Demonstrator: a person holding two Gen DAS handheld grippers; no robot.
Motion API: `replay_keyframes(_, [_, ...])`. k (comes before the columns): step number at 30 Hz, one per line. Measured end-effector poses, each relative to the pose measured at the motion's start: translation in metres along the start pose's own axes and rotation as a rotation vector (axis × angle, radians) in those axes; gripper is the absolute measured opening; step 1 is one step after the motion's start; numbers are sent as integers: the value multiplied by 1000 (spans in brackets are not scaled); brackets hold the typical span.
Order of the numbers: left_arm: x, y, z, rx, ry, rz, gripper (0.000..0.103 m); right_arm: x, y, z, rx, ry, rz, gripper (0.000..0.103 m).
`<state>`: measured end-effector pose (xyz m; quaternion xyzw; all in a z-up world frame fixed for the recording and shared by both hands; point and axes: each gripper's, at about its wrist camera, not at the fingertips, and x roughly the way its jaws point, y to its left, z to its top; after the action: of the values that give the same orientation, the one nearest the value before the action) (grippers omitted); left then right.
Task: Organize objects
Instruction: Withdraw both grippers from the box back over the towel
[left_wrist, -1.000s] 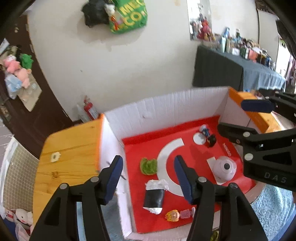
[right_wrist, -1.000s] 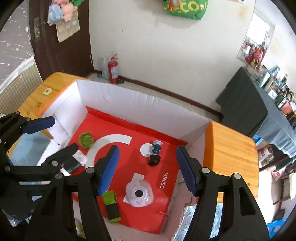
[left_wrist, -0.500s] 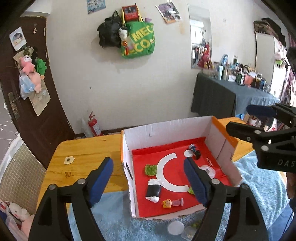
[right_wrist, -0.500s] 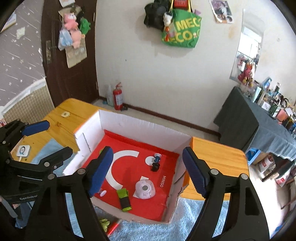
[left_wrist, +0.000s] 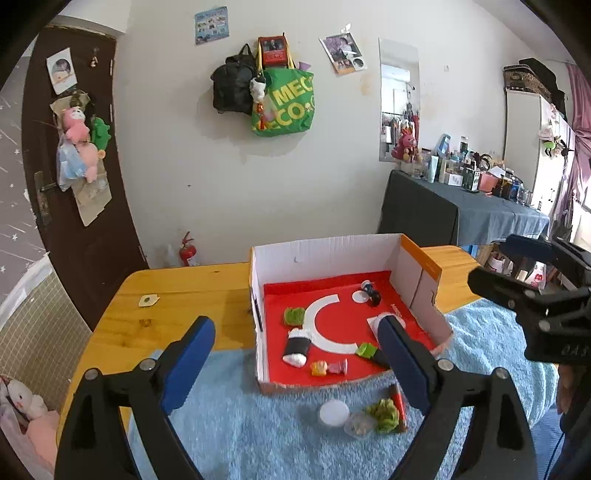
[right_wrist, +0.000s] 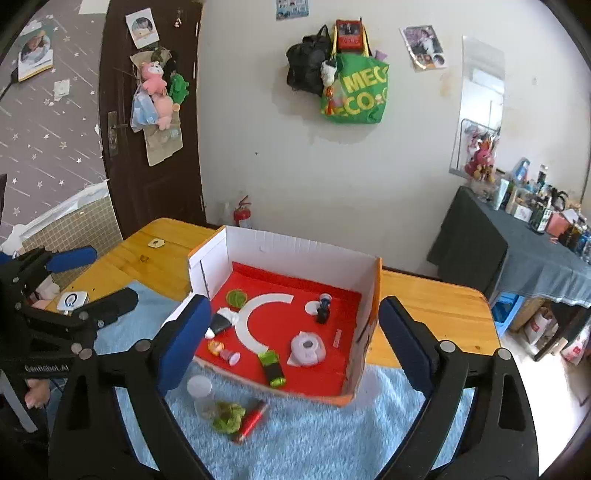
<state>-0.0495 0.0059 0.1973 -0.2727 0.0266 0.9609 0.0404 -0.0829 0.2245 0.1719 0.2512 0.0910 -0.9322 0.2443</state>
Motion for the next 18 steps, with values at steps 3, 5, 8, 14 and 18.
replay_keyframes(3, [-8, -3, -18, -10, -8, 3, 95, -9, 6, -17, 2, -13, -9, 93])
replay_keyframes(5, [-10, -3, -27, -19, -10, 9, 97, -12, 8, -30, 9, -14, -10, 96])
replay_keyframes(8, [-11, -5, -43, -31, -10, 13, 100, -13, 10, -47, 20, -9, -17, 97])
replay_keyframes(14, [0, -5, -78, -61, 21, 18, 100, -3, 8, -86, 85, 25, -15, 97])
replay_keyframes(18, [11, -8, -97, -63, 50, 26, 100, 7, 7, -110, 127, 54, -27, 97])
